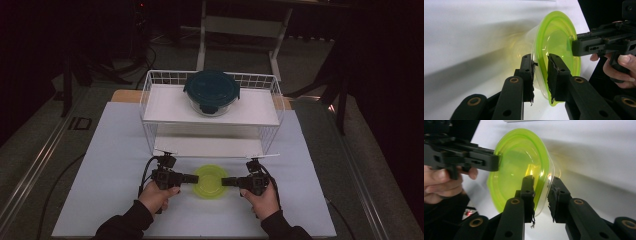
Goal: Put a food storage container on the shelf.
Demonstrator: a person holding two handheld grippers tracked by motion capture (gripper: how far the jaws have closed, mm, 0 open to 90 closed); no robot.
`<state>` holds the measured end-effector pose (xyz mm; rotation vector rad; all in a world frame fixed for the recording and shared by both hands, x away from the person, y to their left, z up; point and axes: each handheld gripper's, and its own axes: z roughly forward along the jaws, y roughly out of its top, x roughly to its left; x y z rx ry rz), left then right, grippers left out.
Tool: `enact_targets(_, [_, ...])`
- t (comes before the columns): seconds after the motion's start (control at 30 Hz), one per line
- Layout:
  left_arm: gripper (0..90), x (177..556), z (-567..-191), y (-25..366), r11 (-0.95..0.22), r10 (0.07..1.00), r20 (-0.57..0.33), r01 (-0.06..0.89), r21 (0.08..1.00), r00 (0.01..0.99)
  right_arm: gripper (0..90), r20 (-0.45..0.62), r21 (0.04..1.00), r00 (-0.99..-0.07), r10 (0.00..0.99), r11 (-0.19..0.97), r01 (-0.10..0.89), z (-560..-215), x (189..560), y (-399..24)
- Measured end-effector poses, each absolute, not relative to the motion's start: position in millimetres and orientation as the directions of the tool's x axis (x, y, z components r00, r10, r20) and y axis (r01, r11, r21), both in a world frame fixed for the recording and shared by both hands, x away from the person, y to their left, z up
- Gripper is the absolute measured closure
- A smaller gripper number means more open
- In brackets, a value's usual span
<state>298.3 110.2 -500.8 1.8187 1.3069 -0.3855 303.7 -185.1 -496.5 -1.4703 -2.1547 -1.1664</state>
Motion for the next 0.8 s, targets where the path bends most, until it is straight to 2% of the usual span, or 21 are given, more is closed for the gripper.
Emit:
enact_targets(0.3, [79.7, 291.8, -492.1, 109.9, -0.120, 0.644, -0.638, 0.879, 0.461, 0.422, 80.6, 0.600, 0.478, -0.449, 0.662, 0.152, 0.865, -489.8, 296.0, -182.9])
enact_targets(0.8, [80.0, 286.3, -465.8, 117.2, -0.112, 0.615, -0.639, 0.854, 0.508, 0.461, 80.5, 0.600, 0.518, -0.483, 0.638, 0.150, 0.842, -469.0, 289.7, -182.4])
